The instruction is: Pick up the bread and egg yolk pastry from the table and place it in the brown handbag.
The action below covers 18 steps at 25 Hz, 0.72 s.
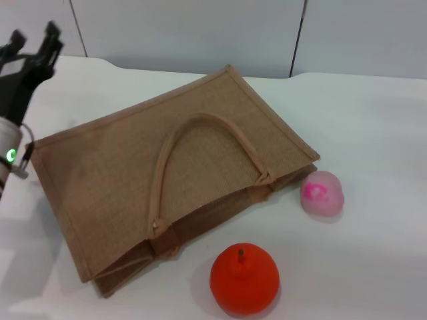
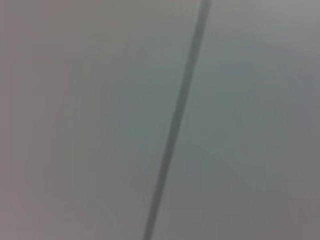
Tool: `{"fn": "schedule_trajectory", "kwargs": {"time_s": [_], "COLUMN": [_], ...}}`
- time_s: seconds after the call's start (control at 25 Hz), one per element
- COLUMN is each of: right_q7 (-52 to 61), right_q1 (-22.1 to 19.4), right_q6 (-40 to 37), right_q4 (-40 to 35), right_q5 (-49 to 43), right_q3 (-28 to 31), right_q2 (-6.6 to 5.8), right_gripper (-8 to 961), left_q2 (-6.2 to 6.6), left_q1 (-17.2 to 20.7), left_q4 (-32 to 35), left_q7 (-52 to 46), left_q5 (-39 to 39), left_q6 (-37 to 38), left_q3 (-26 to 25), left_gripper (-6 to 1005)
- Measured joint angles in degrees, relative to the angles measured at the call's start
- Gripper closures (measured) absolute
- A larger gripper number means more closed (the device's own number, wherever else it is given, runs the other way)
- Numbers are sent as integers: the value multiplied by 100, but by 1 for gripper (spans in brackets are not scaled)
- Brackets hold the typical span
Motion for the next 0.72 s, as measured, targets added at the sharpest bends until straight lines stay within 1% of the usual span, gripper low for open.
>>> {"fn": "schedule_trajectory", "kwargs": {"time_s": [0.2,0.72], "right_q7": [-47,-42], "right_q1": [-56,-56], "right_q6": [-33,-40], "right_q4": [138,221], "right_q5": [257,274], "right_q3": [26,35], "right_q2": [-2,-4], "right_gripper": [210,212], "left_q2": [3,5], "left_q1": [141,125], "left_q4": [-64,-75], "left_q7": [6,-278], "left_q5": [-149,-165], "left_q6": [3,-82], "left_q3": [0,0], "left_gripper": [259,259]}}
